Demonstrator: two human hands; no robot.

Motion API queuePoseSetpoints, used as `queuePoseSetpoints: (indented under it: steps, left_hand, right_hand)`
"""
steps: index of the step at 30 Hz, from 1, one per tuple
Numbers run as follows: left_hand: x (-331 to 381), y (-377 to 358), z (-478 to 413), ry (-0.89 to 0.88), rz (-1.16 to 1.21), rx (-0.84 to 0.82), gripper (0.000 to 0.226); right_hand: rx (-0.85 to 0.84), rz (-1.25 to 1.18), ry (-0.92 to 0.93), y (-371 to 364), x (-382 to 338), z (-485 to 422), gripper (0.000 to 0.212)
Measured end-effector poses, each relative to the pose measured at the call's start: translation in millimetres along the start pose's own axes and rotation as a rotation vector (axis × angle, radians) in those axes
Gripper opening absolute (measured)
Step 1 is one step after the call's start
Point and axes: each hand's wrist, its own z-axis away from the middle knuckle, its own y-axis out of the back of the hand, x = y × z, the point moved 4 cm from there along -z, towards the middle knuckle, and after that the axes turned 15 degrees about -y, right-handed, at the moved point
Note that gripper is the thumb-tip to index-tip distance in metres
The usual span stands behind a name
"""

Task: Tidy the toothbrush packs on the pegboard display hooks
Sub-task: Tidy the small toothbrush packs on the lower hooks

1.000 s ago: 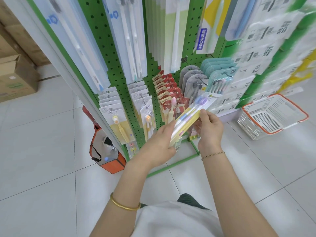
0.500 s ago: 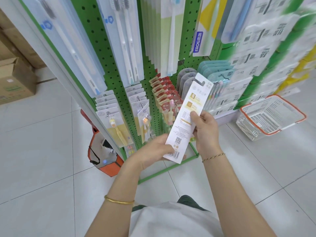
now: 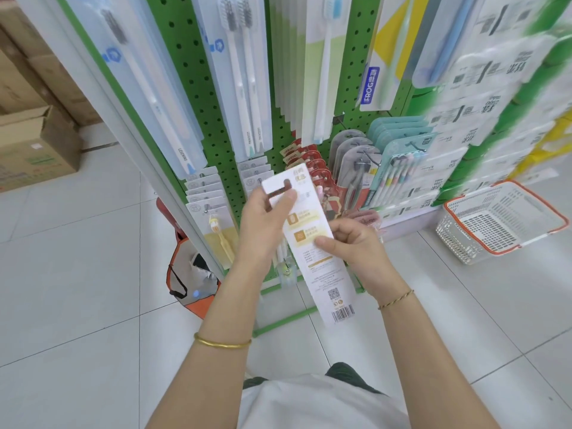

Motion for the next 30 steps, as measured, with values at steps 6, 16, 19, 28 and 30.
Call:
queuePoseSetpoints:
  steps: [6, 16, 19, 28, 30]
  left_hand:
    - [2.1, 10.5, 2.5, 0.027, 0.264, 0.058, 0.006]
    - [-18.0, 21.1, 15.8, 0.126, 0.491, -0.063, 0.022]
    - [-19.6, 26.2, 17.0, 0.139, 0.51, -0.049, 0.02]
    - [-20.1, 47.3, 11.8, -0.077, -0.173, 0.142, 0.033]
    - [-18.8, 47.2, 10.2, -0.094, -0.258, 0.134, 0.034]
  right_hand:
    - [-0.123, 0.03, -0.07, -7.4, 11.1, -5.3, 0.012]
    - [-0.58, -0.194, -0.369, -51.0, 46.6, 3.3, 0.095]
    - [-0.606, -0.188, -0.333, -55.4, 44.5, 2.4, 0.082]
    - [0.087, 0.111, -0.228, -27.0, 44.1, -23.7, 0.07]
    - [0.27, 0.264, -0.206, -26.7, 42.4, -29.5, 0.067]
